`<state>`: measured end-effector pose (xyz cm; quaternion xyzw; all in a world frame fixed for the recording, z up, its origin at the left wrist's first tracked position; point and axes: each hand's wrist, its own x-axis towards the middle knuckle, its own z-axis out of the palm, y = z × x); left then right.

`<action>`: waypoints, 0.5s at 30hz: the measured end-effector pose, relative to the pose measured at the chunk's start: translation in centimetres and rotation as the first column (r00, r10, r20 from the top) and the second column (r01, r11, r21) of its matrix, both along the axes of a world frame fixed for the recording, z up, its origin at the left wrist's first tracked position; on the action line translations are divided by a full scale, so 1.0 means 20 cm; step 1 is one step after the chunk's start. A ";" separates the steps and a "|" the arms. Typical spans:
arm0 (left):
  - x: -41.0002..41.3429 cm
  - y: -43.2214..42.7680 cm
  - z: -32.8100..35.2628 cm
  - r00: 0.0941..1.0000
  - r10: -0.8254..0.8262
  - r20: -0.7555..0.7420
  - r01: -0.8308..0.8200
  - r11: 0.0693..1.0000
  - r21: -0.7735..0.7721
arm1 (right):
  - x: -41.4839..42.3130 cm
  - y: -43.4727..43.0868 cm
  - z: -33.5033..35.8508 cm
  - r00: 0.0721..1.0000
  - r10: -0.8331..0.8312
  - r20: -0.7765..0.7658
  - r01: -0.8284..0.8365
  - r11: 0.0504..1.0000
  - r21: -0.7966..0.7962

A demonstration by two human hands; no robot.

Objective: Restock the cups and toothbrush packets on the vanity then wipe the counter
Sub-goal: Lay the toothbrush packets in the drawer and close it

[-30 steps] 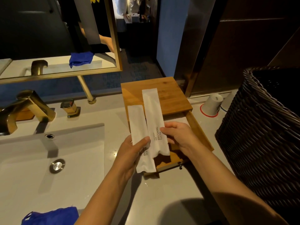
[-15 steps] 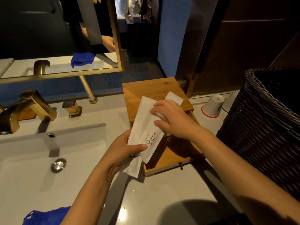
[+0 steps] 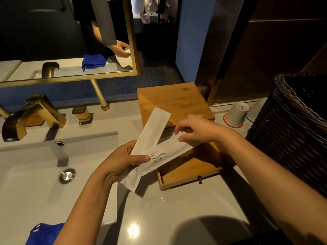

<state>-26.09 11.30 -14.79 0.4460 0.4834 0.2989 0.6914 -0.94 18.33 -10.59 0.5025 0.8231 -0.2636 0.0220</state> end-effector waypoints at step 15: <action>-0.13 0.01 0.00 0.961 0.260 -0.097 -0.264 0.964 -0.031 | 0.24 0.01 -0.08 0.989 -0.133 -0.072 0.119 0.977 -0.174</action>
